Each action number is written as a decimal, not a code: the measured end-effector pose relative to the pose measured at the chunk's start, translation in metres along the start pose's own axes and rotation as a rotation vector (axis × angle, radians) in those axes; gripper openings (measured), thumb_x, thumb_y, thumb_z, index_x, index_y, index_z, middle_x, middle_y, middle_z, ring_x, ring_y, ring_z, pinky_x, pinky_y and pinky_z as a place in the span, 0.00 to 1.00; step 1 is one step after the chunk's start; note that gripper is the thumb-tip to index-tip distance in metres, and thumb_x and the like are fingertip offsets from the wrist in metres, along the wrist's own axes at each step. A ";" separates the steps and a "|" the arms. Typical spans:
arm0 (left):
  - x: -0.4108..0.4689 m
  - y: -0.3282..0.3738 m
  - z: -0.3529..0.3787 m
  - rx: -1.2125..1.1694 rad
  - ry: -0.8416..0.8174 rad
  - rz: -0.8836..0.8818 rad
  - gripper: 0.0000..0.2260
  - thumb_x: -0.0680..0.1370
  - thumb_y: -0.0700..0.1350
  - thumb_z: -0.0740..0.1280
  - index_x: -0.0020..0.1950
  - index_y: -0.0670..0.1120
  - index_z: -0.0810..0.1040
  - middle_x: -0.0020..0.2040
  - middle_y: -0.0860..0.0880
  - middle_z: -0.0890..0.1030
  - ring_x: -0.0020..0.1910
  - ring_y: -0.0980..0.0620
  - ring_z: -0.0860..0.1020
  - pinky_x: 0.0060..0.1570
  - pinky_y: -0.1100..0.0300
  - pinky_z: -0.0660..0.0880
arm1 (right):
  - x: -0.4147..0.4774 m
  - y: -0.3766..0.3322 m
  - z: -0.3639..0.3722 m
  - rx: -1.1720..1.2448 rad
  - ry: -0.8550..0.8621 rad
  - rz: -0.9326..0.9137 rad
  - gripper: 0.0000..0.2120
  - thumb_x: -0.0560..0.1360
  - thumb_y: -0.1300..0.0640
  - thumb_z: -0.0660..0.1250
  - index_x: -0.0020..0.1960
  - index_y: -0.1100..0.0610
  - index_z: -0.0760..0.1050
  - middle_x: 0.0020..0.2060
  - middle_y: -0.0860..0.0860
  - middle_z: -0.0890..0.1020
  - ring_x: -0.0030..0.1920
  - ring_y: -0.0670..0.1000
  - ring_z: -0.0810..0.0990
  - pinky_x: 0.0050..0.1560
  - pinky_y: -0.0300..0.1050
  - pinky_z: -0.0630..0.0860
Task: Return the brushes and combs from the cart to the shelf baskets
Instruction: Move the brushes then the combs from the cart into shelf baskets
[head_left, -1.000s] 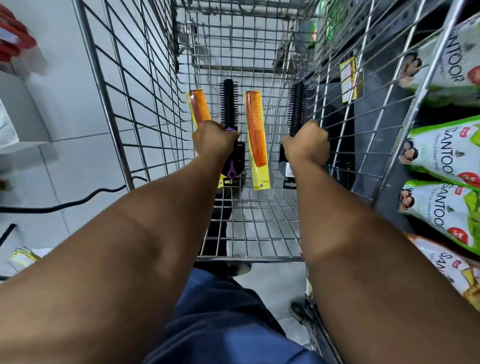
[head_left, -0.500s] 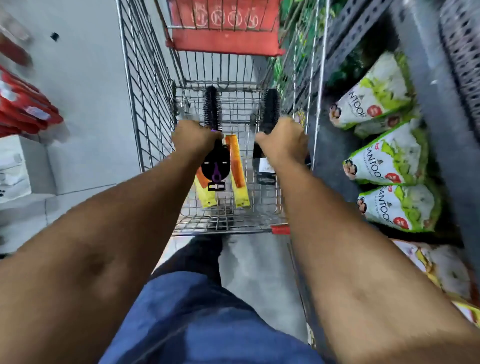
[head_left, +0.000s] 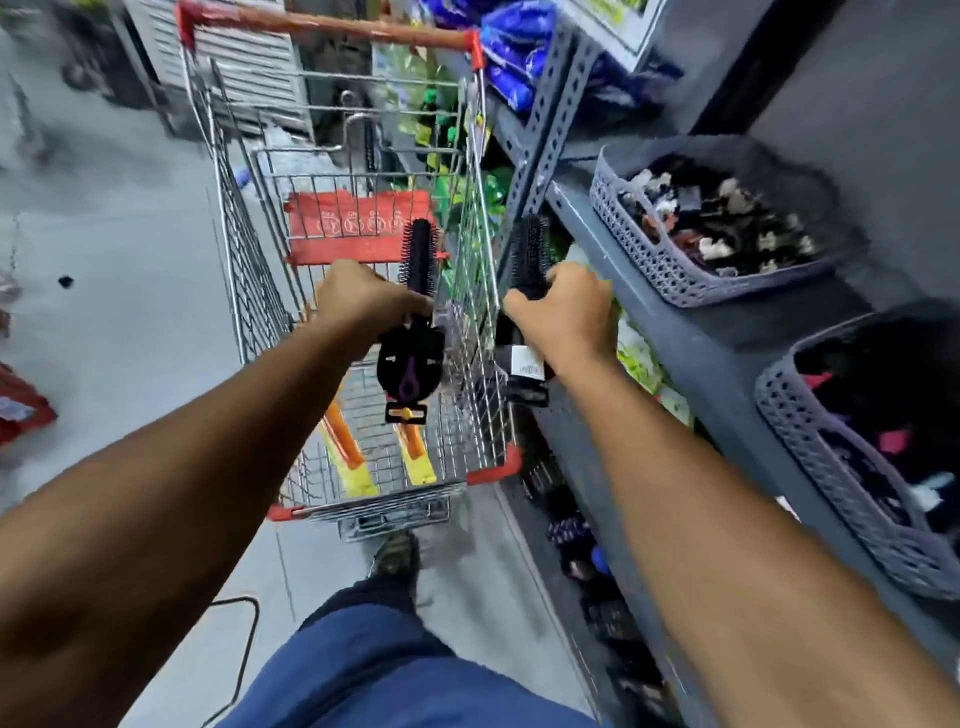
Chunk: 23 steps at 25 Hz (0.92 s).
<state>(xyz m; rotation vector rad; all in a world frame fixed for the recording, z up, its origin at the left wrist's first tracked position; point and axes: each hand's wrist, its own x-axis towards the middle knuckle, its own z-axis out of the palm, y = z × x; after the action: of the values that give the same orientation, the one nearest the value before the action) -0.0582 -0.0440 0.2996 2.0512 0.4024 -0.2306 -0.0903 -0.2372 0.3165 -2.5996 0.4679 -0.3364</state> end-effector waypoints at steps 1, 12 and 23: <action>-0.010 0.014 0.000 -0.010 -0.028 0.028 0.17 0.57 0.50 0.82 0.30 0.41 0.79 0.31 0.44 0.81 0.26 0.50 0.78 0.30 0.56 0.78 | -0.002 0.004 -0.016 0.001 0.022 0.004 0.17 0.62 0.43 0.67 0.34 0.57 0.71 0.30 0.54 0.77 0.33 0.59 0.74 0.29 0.44 0.63; -0.120 0.182 0.125 0.036 -0.687 0.332 0.10 0.68 0.39 0.77 0.35 0.45 0.75 0.30 0.48 0.79 0.22 0.56 0.76 0.22 0.66 0.74 | -0.052 0.118 -0.196 -0.125 0.348 0.268 0.21 0.60 0.41 0.67 0.33 0.60 0.71 0.30 0.56 0.77 0.34 0.58 0.75 0.32 0.43 0.65; -0.165 0.269 0.296 0.213 -0.879 0.525 0.18 0.57 0.40 0.81 0.33 0.45 0.72 0.27 0.45 0.73 0.22 0.51 0.68 0.26 0.62 0.67 | -0.064 0.230 -0.281 -0.270 0.477 0.666 0.18 0.63 0.42 0.66 0.32 0.58 0.72 0.30 0.56 0.76 0.36 0.60 0.78 0.32 0.43 0.69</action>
<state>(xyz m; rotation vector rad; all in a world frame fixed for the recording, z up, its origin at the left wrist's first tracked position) -0.1091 -0.4548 0.4262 1.9537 -0.7121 -0.8219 -0.2976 -0.5180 0.4349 -2.4040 1.5810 -0.6881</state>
